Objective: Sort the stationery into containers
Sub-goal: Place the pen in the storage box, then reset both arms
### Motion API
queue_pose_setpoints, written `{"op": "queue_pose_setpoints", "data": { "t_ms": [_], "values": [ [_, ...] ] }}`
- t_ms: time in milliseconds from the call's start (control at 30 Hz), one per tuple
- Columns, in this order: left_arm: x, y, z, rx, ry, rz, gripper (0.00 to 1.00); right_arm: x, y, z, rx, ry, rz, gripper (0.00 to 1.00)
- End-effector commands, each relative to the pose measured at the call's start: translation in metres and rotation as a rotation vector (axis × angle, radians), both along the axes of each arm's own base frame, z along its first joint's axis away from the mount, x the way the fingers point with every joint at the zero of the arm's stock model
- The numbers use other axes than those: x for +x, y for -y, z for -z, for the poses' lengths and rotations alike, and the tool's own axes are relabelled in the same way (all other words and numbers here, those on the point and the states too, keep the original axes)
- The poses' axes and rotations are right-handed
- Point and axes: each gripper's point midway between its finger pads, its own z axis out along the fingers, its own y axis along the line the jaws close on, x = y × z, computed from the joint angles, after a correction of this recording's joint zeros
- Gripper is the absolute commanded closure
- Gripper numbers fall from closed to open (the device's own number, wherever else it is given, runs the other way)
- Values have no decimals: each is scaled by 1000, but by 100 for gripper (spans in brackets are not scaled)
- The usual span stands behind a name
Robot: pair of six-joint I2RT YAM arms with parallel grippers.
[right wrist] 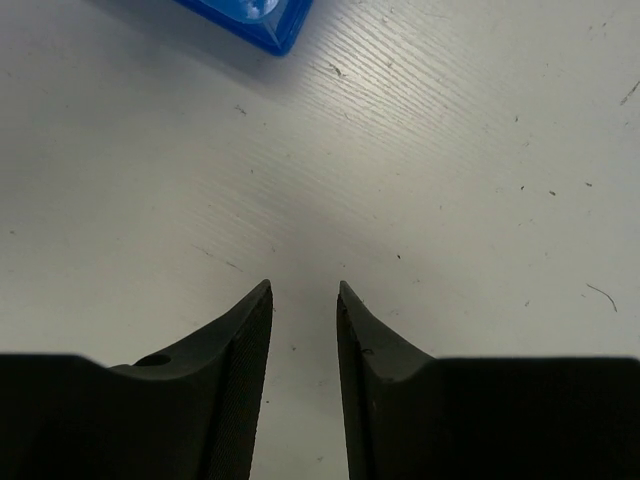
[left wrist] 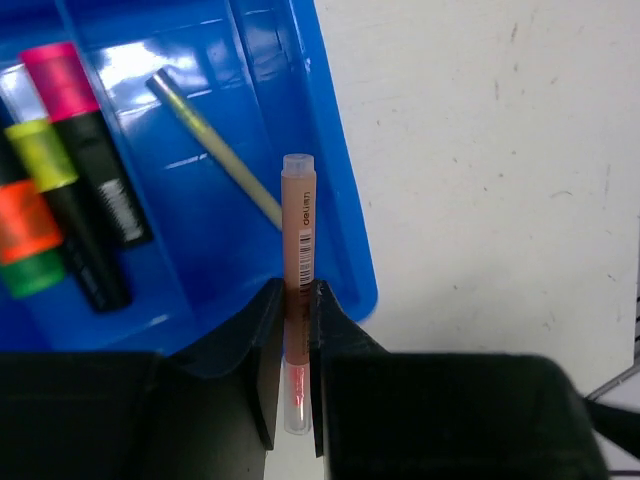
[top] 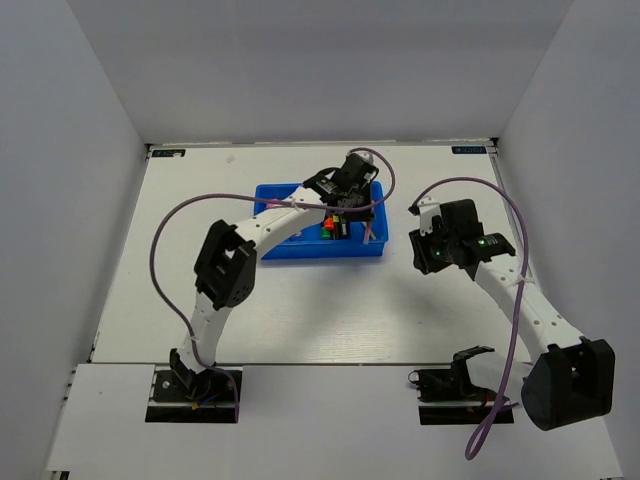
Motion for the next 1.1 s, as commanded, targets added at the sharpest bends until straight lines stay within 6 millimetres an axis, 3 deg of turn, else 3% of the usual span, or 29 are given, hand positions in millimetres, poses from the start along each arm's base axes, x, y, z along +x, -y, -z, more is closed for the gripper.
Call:
{"op": "queue_pose_setpoints", "data": {
  "t_ms": [0, 67, 300, 433, 533, 600, 633, 667, 700, 767, 800, 867, 900, 933, 967, 1000, 1033, 1067],
  "values": [
    [18, 16, -24, -86, 40, 50, 100, -1, -3, -5, 49, 15, 3, 64],
    [24, 16, -9, -76, 31, 30, 100, -3, -2, -3, 62, 9, 3, 64],
    [44, 9, 4, -95, 36, -16, 98, -5, -1, 0, 91, -7, -2, 64],
    [51, 14, 2, -134, 32, -33, 92, -6, -2, 0, 101, -12, -4, 64],
    [56, 15, 9, -136, 20, -43, 80, -6, -3, -2, 113, -11, -4, 64],
    [58, 17, 12, -143, 14, -51, 60, -7, -4, -2, 117, -16, -8, 57],
    [61, 16, 14, -145, 8, -57, 47, -6, -3, -1, 116, -16, -7, 44],
    [62, 16, 12, -151, 9, -55, 47, -8, -4, -1, 122, -23, -15, 44],
    [62, 15, 14, -154, 0, -58, 36, -9, -5, -2, 127, -21, -30, 28],
    [62, 14, 14, -150, -7, -57, 23, -12, -7, -1, 134, -34, -53, 10],
    [60, 13, 8, -152, 0, -52, 12, -11, -7, -4, 142, -27, -55, 10],
    [55, 11, 1, -150, 14, -38, 8, -12, -8, -5, 152, -30, -59, 10],
    [47, 4, -18, -163, 28, -26, 5, -10, -7, -7, 159, -22, -38, 10],
    [40, 4, -24, -150, 54, 36, 3, -7, -3, -8, 151, -14, -16, 10],
    [24, 6, -50, -174, 88, 92, 0, -6, -2, -9, 146, -8, -12, 10],
    [6, -3, -28, -115, 58, 122, 0, -6, 2, -9, 134, -6, 4, 10],
    [-7, -19, -71, -95, 175, 185, 0, -2, 7, -10, 119, 11, 34, 10],
    [-24, -20, -74, -57, 202, 209, 0, -1, 11, -8, 107, 9, 80, 10]
  ]
}}
